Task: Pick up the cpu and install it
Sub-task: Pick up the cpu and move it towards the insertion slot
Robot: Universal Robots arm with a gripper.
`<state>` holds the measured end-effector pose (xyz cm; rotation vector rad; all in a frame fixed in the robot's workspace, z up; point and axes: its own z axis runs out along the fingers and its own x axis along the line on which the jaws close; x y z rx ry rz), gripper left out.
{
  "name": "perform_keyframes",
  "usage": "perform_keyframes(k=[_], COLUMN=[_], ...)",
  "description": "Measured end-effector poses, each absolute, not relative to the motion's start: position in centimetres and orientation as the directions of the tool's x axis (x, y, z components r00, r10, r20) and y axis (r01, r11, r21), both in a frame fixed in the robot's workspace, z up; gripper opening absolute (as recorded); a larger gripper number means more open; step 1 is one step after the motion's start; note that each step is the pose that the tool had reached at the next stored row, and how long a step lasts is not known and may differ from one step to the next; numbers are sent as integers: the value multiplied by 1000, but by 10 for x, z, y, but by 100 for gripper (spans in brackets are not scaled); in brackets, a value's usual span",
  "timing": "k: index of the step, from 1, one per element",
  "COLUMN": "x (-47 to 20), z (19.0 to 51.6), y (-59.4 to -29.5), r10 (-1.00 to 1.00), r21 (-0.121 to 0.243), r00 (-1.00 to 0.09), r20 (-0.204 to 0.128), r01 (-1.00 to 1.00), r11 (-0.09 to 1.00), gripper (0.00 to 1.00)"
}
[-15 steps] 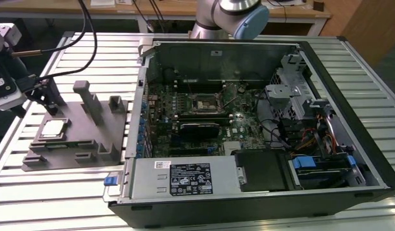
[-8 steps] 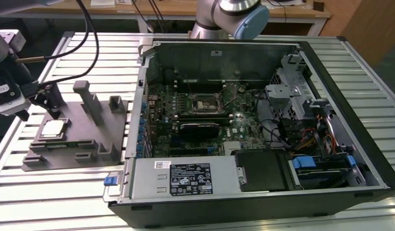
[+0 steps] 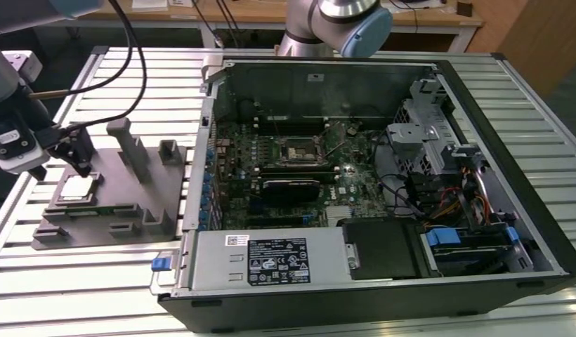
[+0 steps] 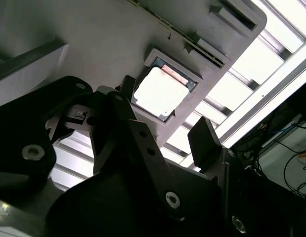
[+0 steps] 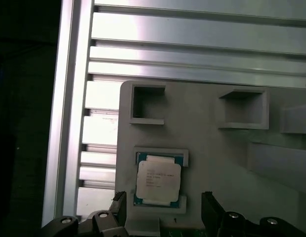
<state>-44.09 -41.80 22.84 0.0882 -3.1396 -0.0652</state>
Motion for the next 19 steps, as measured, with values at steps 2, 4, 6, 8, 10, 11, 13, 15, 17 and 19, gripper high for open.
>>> perform_keyframes(k=[2, 4, 6, 8, 10, 11, 13, 15, 17, 19], x=[-441, -441, -441, -441, -441, -441, -441, -441, -441, -441], z=[227, 225, 224, 222, 220, 218, 215, 212, 208, 206], y=[-418, -418, -418, -418, -418, -418, -417, -417, -416, -416], r10=[-56, -56, -56, -53, -48, -46, -44, -42, -37, -35], r21=[42, 41, 41, 41, 41, 41, 41, 41, 41, 41], r00=[-998, -998, -998, -999, -999, -999, -999, -999, -999, -999], r20=[-1, -1, -1, -1, -1, -1, -1, -1, -1, -1], r01=[-56, -56, -56, -53, -48, -46, -44, -42, -37, -35], r11=[998, 998, 998, 998, 998, 998, 998, 998, 998, 999], gripper=[71, 71, 71, 71, 71, 71, 71, 71, 71, 71])
